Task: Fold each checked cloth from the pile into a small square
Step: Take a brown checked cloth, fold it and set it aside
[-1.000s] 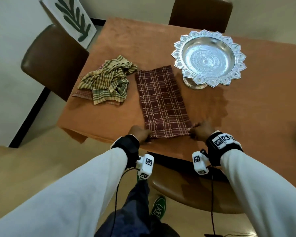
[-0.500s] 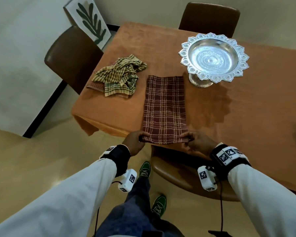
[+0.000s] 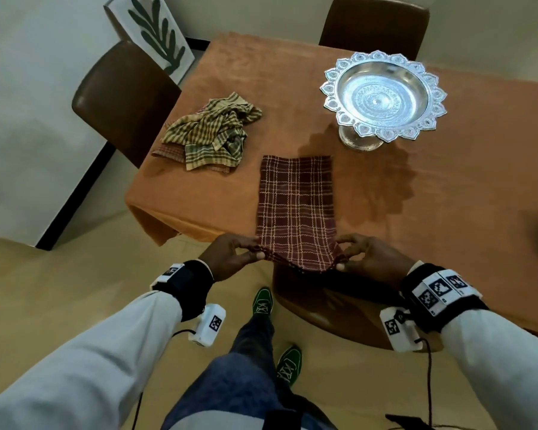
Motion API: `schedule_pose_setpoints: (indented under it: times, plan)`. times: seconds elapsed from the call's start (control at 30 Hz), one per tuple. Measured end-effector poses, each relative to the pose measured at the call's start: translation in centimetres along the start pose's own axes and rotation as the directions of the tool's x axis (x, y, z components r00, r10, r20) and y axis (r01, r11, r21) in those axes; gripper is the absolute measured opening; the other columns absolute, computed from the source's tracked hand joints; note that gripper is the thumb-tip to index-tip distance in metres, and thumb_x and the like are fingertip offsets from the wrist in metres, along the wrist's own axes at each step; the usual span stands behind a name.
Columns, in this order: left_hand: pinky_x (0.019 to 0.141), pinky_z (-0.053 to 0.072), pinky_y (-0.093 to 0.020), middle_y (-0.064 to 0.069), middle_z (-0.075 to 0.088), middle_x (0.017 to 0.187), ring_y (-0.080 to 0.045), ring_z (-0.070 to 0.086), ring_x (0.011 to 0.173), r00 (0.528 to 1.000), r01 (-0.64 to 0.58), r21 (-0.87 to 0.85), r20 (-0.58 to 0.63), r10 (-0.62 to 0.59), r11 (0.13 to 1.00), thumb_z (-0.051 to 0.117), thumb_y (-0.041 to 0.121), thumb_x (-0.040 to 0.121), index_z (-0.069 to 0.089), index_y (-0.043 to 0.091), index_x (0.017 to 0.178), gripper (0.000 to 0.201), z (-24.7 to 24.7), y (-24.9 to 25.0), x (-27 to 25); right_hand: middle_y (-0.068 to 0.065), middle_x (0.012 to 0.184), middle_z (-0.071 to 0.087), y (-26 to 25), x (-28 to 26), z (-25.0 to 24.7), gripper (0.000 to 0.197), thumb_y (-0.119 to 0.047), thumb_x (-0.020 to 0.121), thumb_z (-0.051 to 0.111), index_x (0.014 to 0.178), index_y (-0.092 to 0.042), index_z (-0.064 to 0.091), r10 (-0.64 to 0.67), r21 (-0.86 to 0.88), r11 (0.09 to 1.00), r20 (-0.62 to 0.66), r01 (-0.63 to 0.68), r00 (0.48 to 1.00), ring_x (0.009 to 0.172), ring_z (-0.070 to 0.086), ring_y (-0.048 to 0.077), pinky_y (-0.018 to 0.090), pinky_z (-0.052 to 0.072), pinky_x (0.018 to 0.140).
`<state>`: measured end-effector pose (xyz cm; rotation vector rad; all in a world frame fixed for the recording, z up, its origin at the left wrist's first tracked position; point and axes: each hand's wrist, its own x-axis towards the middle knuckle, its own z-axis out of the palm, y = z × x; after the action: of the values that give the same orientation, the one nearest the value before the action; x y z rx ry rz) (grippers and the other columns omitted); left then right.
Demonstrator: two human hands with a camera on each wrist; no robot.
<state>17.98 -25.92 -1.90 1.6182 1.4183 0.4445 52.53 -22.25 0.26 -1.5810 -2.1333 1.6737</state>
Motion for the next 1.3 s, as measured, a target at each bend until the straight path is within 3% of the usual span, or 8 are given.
schedule_pose_setpoints:
  times: [0.13, 0.27, 0.37, 0.47, 0.6, 0.73, 1.17, 1.3]
  plan:
    - [0.068, 0.048, -0.023, 0.006, 0.071, 0.076, 0.002, 0.063, 0.069, 0.994, -0.056, -0.076, -0.096, 0.049, 0.996, 0.069, 0.021, 0.090, 0.073, 0.021, 0.083, 0.009, -1.9, 0.7, 3.3, -0.017, 0.131, 0.058, -0.6, 2.2, -1.6, 0.009, -0.034, 0.085, 0.074, 0.091, -0.040, 0.075, -0.030, 0.022, 0.999, -0.083, 0.032, 0.996, 0.117, 0.056, 0.005, 0.035, 0.042, 0.103]
    - [0.080, 0.057, -0.041, -0.004, 0.073, 0.089, -0.015, 0.069, 0.084, 0.970, 0.057, -0.198, -0.221, -0.101, 0.979, 0.065, 0.027, 0.094, 0.074, 0.013, 0.096, 0.017, -3.4, 0.0, 10.2, -0.009, 0.096, 0.073, 0.0, 7.6, -3.7, 0.041, -0.059, 0.082, 0.068, 0.101, -0.023, 0.074, 0.060, 0.224, 0.974, -0.356, 0.023, 0.933, 0.091, 0.066, 0.008, 0.040, 0.051, 0.090]
    - [0.083, 0.057, -0.039, -0.004, 0.070, 0.100, -0.019, 0.066, 0.091, 0.956, 0.105, -0.255, -0.242, -0.169, 0.961, 0.064, 0.027, 0.095, 0.070, 0.007, 0.111, 0.026, -3.8, 0.0, 15.1, -0.002, 0.083, 0.071, -0.3, 12.1, -4.9, 0.008, -0.017, 0.093, 0.065, 0.089, -0.020, 0.072, 0.118, 0.413, 0.904, -0.482, 0.106, 0.868, 0.078, 0.065, 0.015, 0.045, 0.055, 0.080]
    - [0.081, 0.056, -0.036, -0.006, 0.069, 0.104, -0.018, 0.065, 0.093, 0.940, 0.145, -0.292, -0.258, -0.224, 0.945, 0.064, 0.026, 0.094, 0.068, 0.006, 0.113, 0.027, -4.1, -0.6, 19.9, -0.003, 0.080, 0.070, -0.5, 16.5, -6.6, 0.020, -0.003, 0.092, 0.062, 0.085, -0.021, 0.069, 0.192, 0.430, 0.898, -0.567, 0.089, 0.801, 0.073, 0.065, 0.011, 0.039, 0.057, 0.074]
    - [0.074, 0.050, -0.030, -0.008, 0.070, 0.097, -0.022, 0.065, 0.088, 0.929, 0.204, -0.206, -0.268, -0.256, 0.957, 0.066, 0.029, 0.092, 0.069, 0.004, 0.102, 0.027, -4.2, -2.8, 25.2, 0.006, 0.092, 0.070, 0.3, 21.1, -8.6, 0.009, -0.010, 0.092, 0.065, 0.099, -0.008, 0.070, 0.250, 0.346, 0.938, -0.625, -0.025, 0.740, 0.079, 0.062, 0.013, 0.022, 0.046, 0.069]
    - [0.082, 0.053, -0.035, -0.010, 0.072, 0.093, -0.026, 0.067, 0.089, 0.915, 0.236, -0.116, -0.309, -0.261, 0.965, 0.067, 0.032, 0.089, 0.071, 0.005, 0.096, 0.028, -4.2, -4.8, 27.5, 0.003, 0.096, 0.065, 1.4, 23.7, -9.0, 0.021, -0.023, 0.093, 0.063, 0.107, -0.008, 0.068, 0.301, 0.256, 0.950, -0.586, -0.180, 0.752, 0.089, 0.061, 0.018, 0.023, 0.041, 0.076]
    - [0.074, 0.044, -0.025, -0.009, 0.066, 0.098, -0.023, 0.061, 0.088, 0.858, 0.297, 0.037, -0.449, -0.250, 0.954, 0.065, 0.019, 0.089, 0.059, 0.009, 0.093, 0.012, -3.4, -5.7, 28.7, 0.000, 0.098, 0.073, 1.7, 26.3, -9.0, 0.024, -0.035, 0.087, 0.068, 0.100, -0.016, 0.074, 0.351, 0.223, 0.936, -0.657, -0.272, 0.667, 0.089, 0.066, 0.016, 0.023, 0.043, 0.079]
    - [0.084, 0.052, -0.037, -0.007, 0.063, 0.108, -0.027, 0.062, 0.099, 0.849, 0.348, 0.086, -0.452, -0.275, 0.933, 0.066, 0.029, 0.087, 0.054, 0.014, 0.108, 0.028, -3.6, -5.5, 28.4, 0.005, 0.106, 0.071, 1.6, 26.6, -9.0, 0.025, -0.037, 0.089, 0.065, 0.102, -0.016, 0.067, 0.366, 0.142, 0.919, -0.653, -0.367, 0.663, 0.098, 0.065, 0.023, 0.025, 0.044, 0.082]
